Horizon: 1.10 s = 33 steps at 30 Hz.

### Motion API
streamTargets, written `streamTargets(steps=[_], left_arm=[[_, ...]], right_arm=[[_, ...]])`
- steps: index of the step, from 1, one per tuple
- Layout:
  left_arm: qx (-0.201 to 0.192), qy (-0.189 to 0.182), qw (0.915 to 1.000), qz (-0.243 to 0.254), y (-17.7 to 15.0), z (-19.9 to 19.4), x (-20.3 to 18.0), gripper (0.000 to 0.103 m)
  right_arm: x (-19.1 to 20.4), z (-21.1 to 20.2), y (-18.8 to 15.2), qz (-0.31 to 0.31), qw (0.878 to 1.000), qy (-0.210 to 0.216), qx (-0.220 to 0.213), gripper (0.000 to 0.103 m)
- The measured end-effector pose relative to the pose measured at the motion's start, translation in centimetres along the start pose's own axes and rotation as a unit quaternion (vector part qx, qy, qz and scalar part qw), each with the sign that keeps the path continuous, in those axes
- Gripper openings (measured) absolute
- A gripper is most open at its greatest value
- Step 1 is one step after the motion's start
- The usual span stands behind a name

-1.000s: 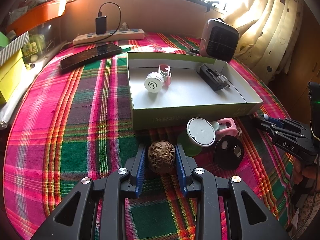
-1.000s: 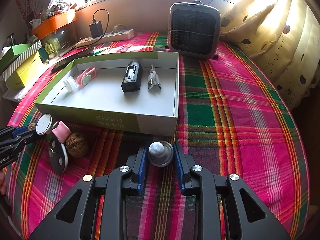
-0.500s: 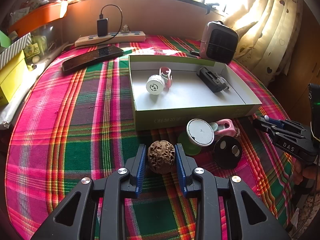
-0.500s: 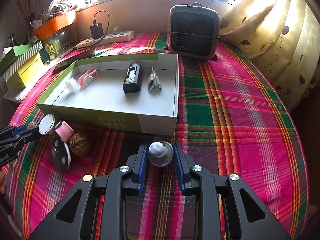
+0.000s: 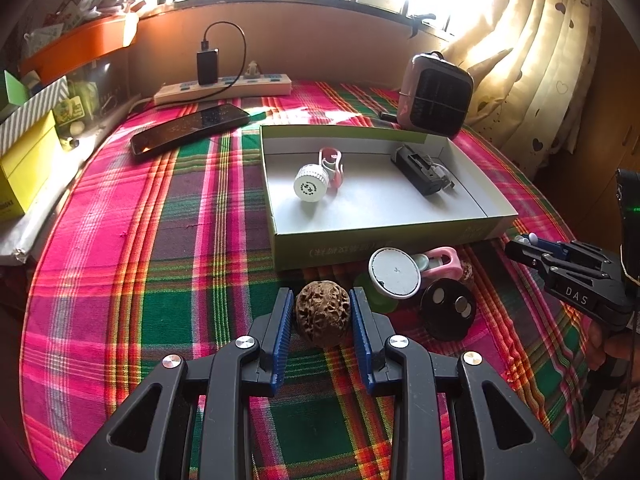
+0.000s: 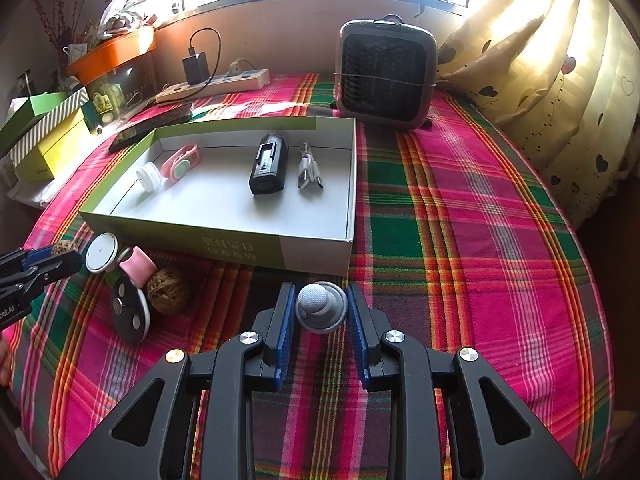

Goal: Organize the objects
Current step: 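Lift and carry the walnut and white knob over the box with both tools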

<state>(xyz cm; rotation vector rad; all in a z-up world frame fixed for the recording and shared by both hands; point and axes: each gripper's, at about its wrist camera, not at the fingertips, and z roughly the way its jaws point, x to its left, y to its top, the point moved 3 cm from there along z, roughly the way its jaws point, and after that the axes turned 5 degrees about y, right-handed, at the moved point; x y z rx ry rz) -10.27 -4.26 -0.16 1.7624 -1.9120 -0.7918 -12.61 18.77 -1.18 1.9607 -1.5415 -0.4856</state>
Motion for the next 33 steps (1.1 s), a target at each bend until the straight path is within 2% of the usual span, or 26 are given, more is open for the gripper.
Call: streamTargets(steps=[10, 20, 33], left_arm=[[-0.010, -0.002, 0.9999, 0.004, 0.9, -0.8, -0.1, 0.026], [-0.029, -0.002, 0.9995, 0.015, 3.2, -1.6, -0.4, 0.026], [-0.029, -0.006, 0.9992, 0.026, 6.7, 0.1, -0.9, 0.026]], right_arm=[[0.0, -1.4, 1.0, 0.003, 1.000, 0.002, -0.019, 0.027], [0.8, -2.1, 3.0, -0.006, 0.999, 0.012, -0.035, 0.027], [2.9, -0.6, 6.8, -0.032, 0.998, 0.043, -0.038, 0.027]])
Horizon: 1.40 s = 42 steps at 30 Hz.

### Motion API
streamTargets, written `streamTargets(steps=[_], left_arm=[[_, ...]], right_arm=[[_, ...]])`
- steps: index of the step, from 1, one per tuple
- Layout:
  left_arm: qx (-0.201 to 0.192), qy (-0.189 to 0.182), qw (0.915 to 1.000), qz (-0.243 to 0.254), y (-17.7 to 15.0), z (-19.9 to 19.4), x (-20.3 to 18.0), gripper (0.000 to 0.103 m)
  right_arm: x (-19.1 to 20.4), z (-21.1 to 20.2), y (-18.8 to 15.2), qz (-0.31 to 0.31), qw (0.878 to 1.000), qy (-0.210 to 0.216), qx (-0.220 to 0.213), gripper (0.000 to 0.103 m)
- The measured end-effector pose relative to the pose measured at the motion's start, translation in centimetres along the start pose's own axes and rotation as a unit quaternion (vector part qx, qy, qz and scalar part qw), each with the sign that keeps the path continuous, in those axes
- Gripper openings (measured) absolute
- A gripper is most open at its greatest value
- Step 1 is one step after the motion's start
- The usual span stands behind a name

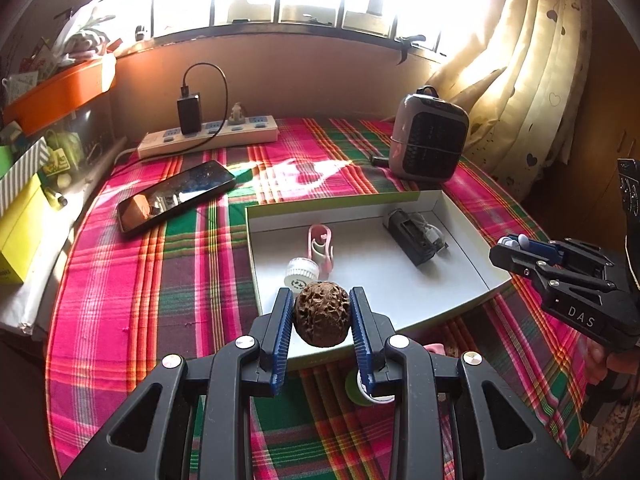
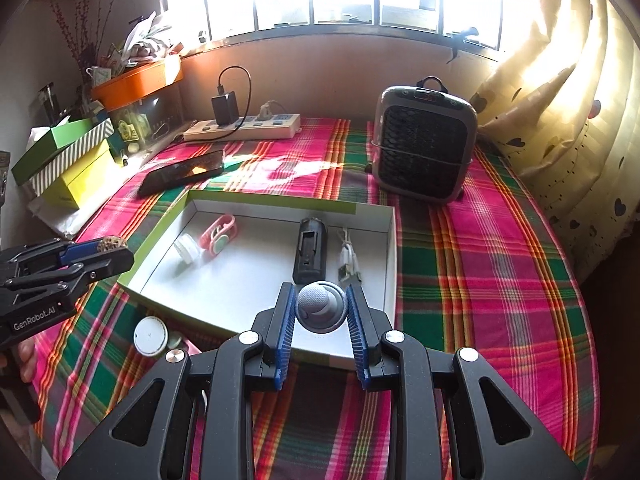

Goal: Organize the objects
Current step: 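Lift and carry the walnut and white knob over the box with both tools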

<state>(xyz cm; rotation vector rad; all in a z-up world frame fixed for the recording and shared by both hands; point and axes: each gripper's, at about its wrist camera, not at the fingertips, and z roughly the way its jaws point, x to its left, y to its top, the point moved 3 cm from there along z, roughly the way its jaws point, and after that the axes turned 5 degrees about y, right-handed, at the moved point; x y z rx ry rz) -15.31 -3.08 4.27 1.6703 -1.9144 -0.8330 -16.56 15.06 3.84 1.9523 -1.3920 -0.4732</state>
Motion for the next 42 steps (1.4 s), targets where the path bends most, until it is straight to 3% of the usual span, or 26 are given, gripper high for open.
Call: streamTargets(steps=[21, 34, 42], left_arm=[[0.030, 0.007, 0.9995, 0.002, 4.7, 6.4, 1.5, 0.027], [0.060, 0.021, 0.9980, 0.005, 5.4, 10.4, 2.1, 0.027], [0.056, 0.028, 0.9979, 0.016, 5.7, 11.0, 1.8, 0.027]], right_arm=[[1.8, 7.8, 4.7, -0.018, 0.998, 0.039, 0.042, 0.027], [2.4, 11.9, 4.7, -0.032, 0.995, 0.044, 0.083, 0.027], [2.6, 12.8, 4.6, -0.037, 0.994, 0.040, 0.094, 0.027]])
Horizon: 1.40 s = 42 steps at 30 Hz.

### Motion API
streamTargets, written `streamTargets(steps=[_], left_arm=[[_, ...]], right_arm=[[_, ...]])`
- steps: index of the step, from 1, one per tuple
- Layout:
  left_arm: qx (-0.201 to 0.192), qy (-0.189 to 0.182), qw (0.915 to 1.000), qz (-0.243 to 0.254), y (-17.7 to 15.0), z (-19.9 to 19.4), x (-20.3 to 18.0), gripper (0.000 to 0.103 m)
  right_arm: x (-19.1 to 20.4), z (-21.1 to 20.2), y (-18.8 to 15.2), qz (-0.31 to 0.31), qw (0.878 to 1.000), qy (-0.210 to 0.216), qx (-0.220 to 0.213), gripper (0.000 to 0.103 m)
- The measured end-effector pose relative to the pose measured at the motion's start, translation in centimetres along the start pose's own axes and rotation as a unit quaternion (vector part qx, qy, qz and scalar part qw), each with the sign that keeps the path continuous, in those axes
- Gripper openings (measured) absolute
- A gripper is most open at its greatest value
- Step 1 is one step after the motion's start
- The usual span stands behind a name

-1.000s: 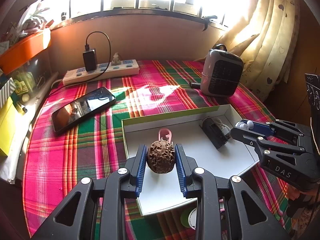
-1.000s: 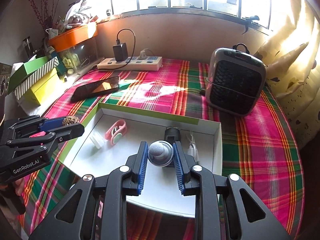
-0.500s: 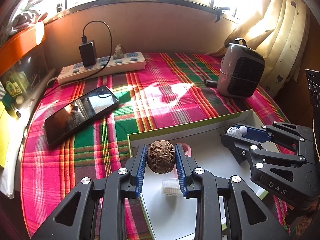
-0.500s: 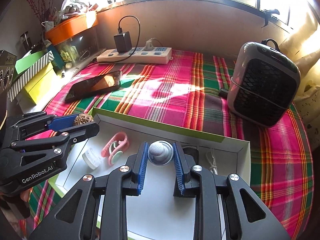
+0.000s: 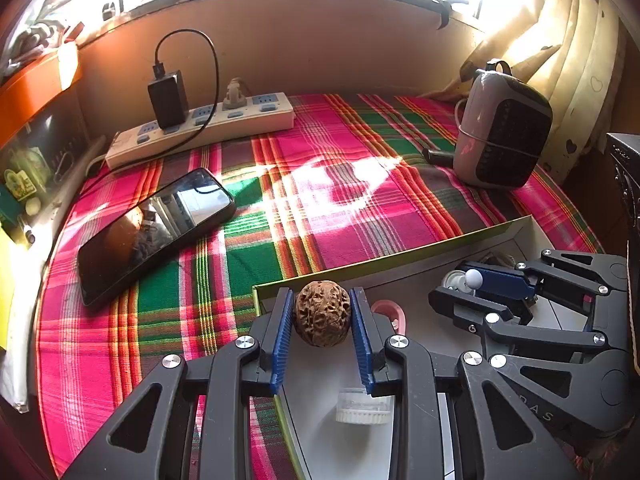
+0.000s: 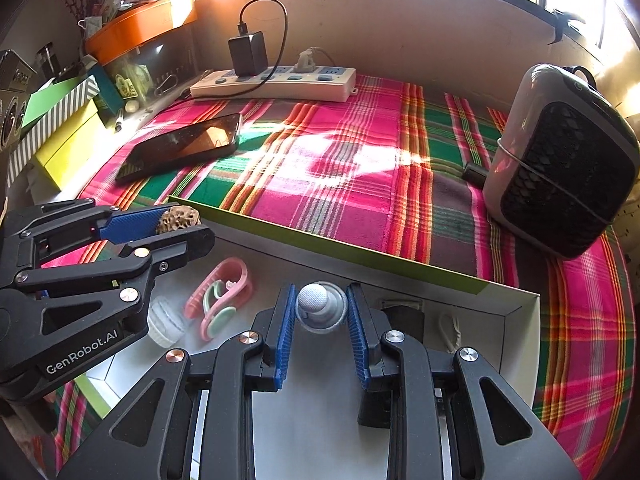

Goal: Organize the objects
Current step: 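Lift and carry the walnut and white knob over the box with both tools, then open both tools to release the walnut and knob inside the box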

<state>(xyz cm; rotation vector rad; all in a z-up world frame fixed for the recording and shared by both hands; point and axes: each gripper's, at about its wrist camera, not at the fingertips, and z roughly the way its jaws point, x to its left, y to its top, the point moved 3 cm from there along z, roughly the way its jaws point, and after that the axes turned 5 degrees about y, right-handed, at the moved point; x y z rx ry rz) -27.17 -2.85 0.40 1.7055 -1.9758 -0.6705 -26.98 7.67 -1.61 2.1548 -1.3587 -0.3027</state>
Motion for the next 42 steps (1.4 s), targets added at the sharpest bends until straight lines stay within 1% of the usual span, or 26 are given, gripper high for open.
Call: streamTargets(steps=[6, 8, 19, 36, 39, 41, 42], left_arm=[[0.006, -0.002, 0.9999, 0.014, -0.61, 0.15, -0.56, 0.027], [0.012, -0.004, 0.9999, 0.011, -0.72, 0.41, -0.61, 0.027], [0.009, 0.009, 0.9998, 0.014, -0.65, 0.54, -0.78, 0.027], [0.011, 0.006, 0.9999, 0.012, -0.67, 0.65, -0.66, 0.027], [0.012, 0.005, 0.9999, 0.011, -0.76, 0.58, -0.64, 0.027], [0.012, 0.004, 0.9999, 0.009, -0.82, 0.52, -0.58, 0.027], [0.013, 0.004, 0.9999, 0.008, -0.84, 0.47, -0.61, 0.027]], right_arm=[[0.00, 0.20, 0.01, -0.003, 1.000, -0.004, 0.003, 0.027], [0.13, 0.25, 0.05, -0.005, 1.000, -0.004, 0.004, 0.027], [0.18, 0.72, 0.13, -0.010, 1.000, -0.014, 0.013, 0.027], [0.13, 0.83, 0.14, -0.012, 0.999, -0.025, 0.020, 0.027], [0.15, 0.76, 0.09, -0.012, 0.999, -0.026, 0.020, 0.032], [0.12, 0.65, 0.06, -0.011, 0.999, -0.027, 0.018, 0.037], [0.11, 0.56, 0.04, -0.010, 0.999, -0.027, 0.016, 0.038]])
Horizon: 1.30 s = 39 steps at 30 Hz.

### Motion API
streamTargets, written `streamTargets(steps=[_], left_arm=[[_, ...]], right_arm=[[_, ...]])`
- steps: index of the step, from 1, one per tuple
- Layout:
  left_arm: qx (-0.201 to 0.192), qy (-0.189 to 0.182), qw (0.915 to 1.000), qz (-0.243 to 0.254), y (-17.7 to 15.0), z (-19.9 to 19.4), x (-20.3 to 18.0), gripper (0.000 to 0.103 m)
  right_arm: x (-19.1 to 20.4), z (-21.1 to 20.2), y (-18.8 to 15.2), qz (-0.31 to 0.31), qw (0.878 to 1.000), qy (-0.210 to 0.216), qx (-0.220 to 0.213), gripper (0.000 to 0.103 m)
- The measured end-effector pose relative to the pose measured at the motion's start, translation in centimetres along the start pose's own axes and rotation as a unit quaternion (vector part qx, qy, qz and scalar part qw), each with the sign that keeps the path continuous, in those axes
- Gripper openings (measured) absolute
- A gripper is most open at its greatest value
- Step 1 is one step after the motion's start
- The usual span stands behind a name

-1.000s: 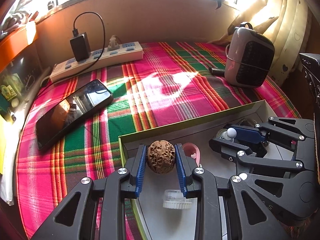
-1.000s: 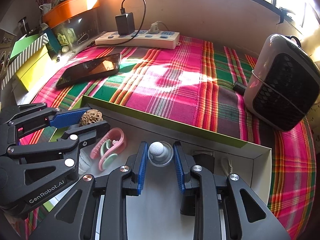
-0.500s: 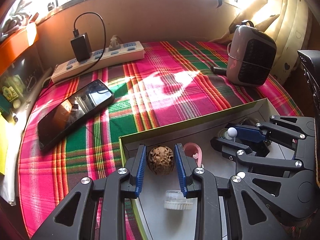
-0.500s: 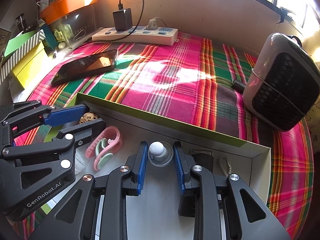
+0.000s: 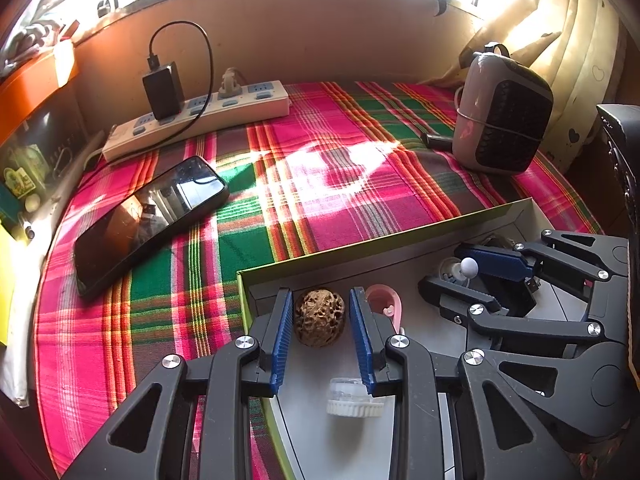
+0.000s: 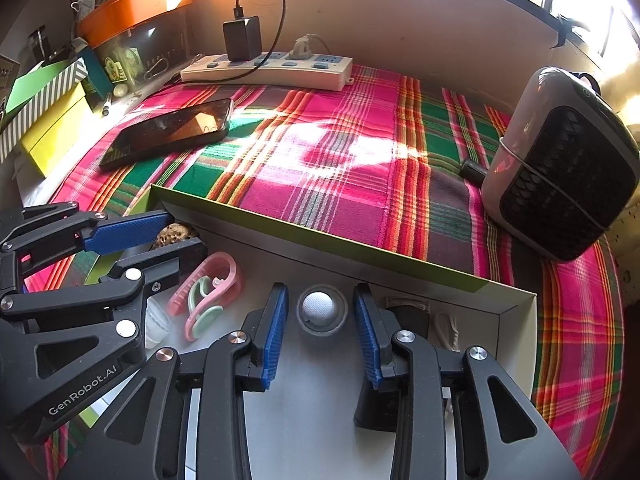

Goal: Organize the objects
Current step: 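Open both tools to release the walnut and knob inside the box, then withdraw both tools from the box back toward the remaining items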

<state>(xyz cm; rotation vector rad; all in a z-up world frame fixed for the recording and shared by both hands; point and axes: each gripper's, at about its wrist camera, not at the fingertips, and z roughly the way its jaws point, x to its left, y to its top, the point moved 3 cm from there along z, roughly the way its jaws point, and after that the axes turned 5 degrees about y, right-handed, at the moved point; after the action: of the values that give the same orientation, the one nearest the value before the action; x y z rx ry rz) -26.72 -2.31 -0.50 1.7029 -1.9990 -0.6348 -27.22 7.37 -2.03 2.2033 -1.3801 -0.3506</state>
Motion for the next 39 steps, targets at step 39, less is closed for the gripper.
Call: streamTargets(steps=[39], left_arm=[[-0.056, -0.001, 0.9983, -0.015, -4.5, -8.1, -0.3, 0.037]], right_arm=[[1.3, -8.6, -5.1, 0.015, 0.996, 0.004, -0.085, 0.054]])
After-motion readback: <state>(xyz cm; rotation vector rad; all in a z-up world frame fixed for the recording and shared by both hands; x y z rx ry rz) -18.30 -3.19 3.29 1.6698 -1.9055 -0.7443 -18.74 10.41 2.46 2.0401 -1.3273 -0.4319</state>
